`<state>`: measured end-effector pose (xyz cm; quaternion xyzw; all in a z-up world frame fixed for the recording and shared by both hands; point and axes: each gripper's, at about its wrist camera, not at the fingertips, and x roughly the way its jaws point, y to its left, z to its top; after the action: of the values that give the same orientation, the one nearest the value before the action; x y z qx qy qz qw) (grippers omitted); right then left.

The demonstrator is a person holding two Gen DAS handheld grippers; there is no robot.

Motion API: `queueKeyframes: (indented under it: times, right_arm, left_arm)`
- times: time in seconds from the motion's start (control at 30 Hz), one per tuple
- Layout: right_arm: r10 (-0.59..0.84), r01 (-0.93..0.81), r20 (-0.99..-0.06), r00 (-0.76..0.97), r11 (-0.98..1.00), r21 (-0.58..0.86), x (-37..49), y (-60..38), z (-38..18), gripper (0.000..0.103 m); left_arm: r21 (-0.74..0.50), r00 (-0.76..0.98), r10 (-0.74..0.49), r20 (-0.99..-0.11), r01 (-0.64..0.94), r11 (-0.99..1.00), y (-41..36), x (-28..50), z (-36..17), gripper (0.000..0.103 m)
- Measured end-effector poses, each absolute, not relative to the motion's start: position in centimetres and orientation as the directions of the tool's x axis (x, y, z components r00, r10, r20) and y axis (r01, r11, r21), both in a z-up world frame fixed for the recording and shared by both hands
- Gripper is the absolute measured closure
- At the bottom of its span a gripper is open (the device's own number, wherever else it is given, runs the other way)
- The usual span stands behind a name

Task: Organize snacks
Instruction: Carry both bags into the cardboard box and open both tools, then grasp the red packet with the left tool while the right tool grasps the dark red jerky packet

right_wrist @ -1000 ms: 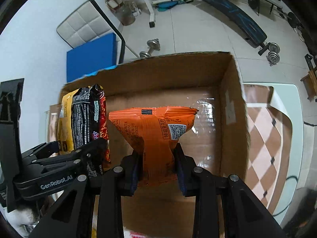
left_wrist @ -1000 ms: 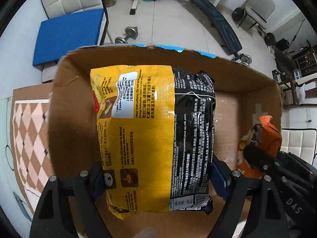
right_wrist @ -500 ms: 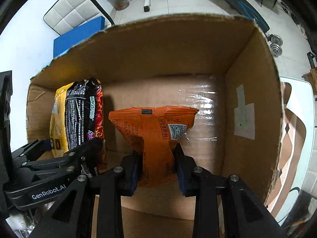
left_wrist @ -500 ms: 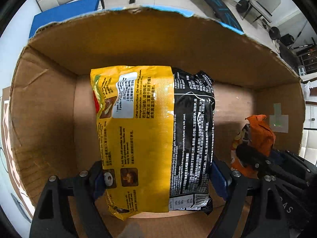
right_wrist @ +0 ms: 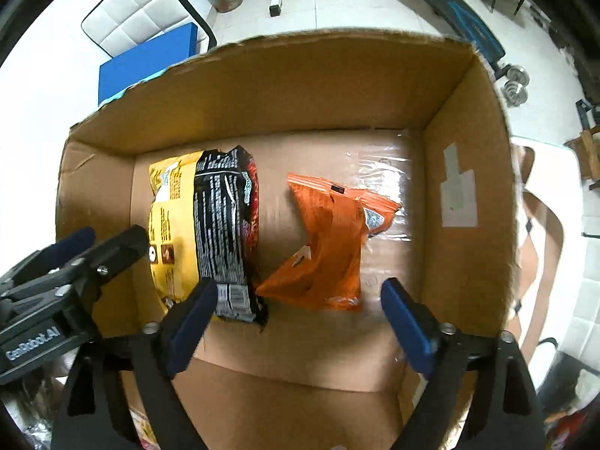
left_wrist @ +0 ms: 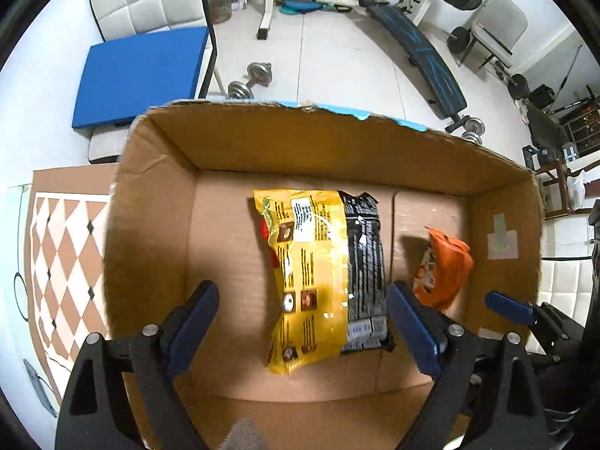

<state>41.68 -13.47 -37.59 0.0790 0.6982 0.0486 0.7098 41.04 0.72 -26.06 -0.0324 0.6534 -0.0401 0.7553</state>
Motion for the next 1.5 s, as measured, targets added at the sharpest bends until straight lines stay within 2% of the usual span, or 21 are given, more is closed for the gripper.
queueKeyframes:
  times: [0.3,0.43,0.73,0.97,1.2,1.5]
  right_arm:
    - [0.118,0.024,-0.984,0.13,0.992,0.122,37.0,-14.0,-32.3,0.011]
    - [0.081,0.011,-0.979,0.185,0.996,0.085,33.8,-14.9,-29.6,0.011]
    - [0.092,0.017,-0.962,0.256,0.995,0.099,27.0,-15.3,-25.6,0.011]
    - [0.127,0.038,-0.956,0.265,0.989,0.141,21.8,-16.0,-24.2,0.011]
    - [0.144,0.1,-0.971,0.193,0.981,0.165,16.7,-17.9,-27.0,0.011]
    - [0.132,0.272,-0.991,0.037,0.953,0.137,11.2,-23.7,-34.7,0.011]
  left_arm:
    - [-0.122,0.229,-0.126,-0.965,0.031,0.992,0.3,36.0,-21.4,0.011]
    - [-0.099,0.305,-0.1,-0.947,0.019,0.995,0.2,32.7,-19.5,0.011]
    - [-0.054,0.391,-0.063,-0.918,0.033,0.998,-0.5,26.5,-16.3,0.011]
    - [-0.072,0.392,-0.075,-0.917,0.023,0.997,-0.6,22.3,-15.4,0.011]
    - [-0.106,0.269,-0.104,-0.958,0.008,0.994,-0.5,17.8,-19.1,0.011]
    - [-0.103,0.037,-0.102,-0.994,-0.015,0.995,-1.3,13.1,-29.2,0.011]
